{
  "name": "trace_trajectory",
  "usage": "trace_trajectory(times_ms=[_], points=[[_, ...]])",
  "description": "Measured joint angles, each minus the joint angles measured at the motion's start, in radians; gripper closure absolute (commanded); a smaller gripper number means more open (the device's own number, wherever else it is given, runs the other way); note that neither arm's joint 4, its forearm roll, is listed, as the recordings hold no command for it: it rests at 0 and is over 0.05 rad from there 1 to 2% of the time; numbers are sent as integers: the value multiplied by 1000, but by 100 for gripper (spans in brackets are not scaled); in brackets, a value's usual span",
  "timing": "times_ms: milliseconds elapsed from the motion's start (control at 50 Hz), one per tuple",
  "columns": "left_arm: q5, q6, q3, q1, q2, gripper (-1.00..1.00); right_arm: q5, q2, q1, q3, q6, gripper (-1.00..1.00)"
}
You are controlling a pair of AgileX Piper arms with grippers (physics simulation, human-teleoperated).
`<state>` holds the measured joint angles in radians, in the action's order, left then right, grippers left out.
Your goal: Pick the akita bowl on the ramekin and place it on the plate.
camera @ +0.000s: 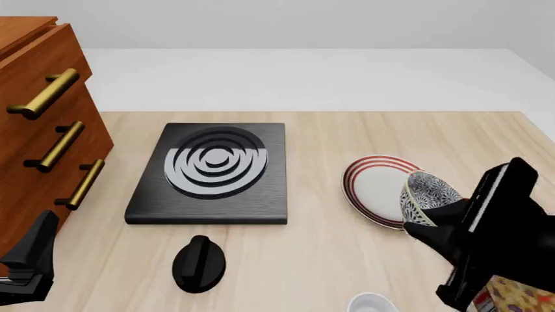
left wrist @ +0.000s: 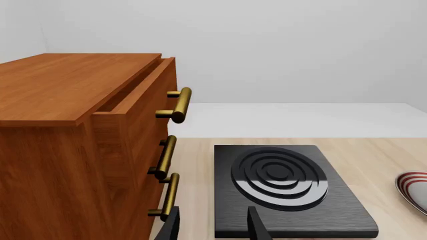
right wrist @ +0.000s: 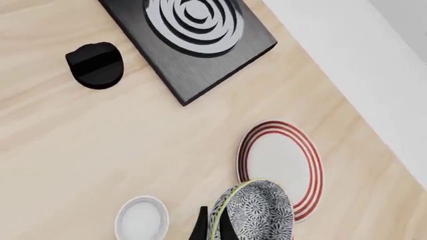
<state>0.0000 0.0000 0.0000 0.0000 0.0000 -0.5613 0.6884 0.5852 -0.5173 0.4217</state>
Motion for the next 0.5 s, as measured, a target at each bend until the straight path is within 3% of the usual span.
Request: trace_trajectory(times_ms=[500], points=[[0, 0, 0, 0, 0, -100, 126, 248, -130, -115, 17, 100]])
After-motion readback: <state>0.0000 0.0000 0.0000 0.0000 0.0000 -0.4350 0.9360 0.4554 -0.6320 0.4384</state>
